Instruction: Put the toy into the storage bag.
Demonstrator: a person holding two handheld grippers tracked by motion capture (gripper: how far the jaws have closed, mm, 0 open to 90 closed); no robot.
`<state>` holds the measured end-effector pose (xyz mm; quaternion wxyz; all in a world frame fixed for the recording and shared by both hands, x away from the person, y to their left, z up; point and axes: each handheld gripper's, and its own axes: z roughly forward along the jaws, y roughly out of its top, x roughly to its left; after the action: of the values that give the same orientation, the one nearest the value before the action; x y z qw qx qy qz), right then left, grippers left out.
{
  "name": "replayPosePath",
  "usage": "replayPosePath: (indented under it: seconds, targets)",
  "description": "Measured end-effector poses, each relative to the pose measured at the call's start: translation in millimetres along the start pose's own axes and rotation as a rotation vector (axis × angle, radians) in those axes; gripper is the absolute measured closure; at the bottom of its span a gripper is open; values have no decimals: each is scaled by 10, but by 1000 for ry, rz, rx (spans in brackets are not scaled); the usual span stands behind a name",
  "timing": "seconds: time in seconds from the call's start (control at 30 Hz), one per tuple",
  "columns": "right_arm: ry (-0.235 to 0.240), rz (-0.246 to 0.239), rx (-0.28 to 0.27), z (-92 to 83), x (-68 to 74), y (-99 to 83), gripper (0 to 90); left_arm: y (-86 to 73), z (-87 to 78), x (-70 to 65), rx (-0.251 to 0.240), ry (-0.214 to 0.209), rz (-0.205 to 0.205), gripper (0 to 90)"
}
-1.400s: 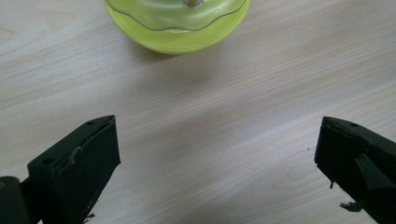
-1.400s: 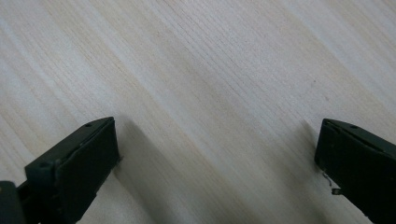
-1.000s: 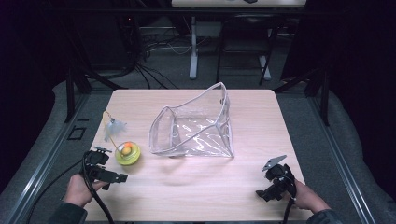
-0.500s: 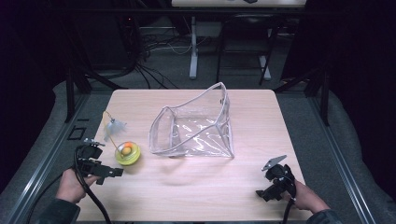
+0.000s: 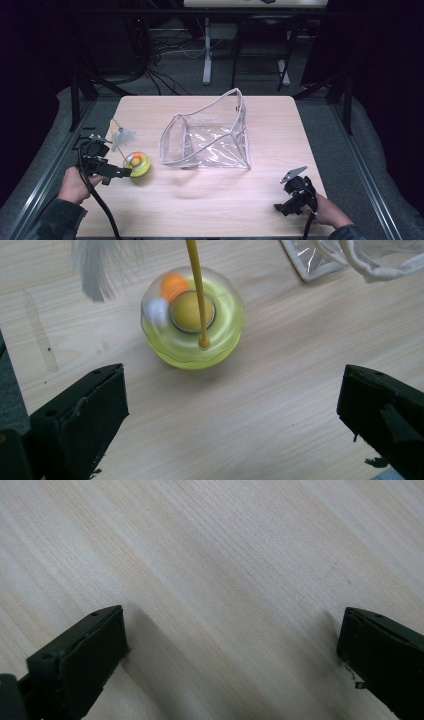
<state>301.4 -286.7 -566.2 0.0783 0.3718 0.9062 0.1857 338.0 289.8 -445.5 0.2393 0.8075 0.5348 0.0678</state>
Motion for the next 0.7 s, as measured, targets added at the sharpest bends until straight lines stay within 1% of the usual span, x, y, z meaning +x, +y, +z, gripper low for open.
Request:
replayPosePath:
  seconds: [0.1,0.2,0.23,0.4,0.47,0.57,0.63,0.7]
  targets:
    - [1,-2,0,0,0,0,0,50,-20,23,-2,-8,-1,2]
    - [2,-2,-2,1,0,-1,0,102,-59,37,-18,-10,-6,2]
    - [2,-1,-1,1,0,-1,0,120,-78,44,-14,-14,-4,2]
    - [5,-6,2,-3,2,0,0,215,-185,53,-31,-26,0,2]
    - [5,-5,1,-2,2,0,0,266,-232,55,-35,-26,9,1]
    - [5,-6,1,-2,2,0,0,340,-268,77,-50,-15,6,1]
    - [6,-4,3,-2,4,3,0,376,-262,97,-47,-13,-3,1]
    - [4,-6,7,-5,3,2,0,405,-258,113,-44,-10,-2,1]
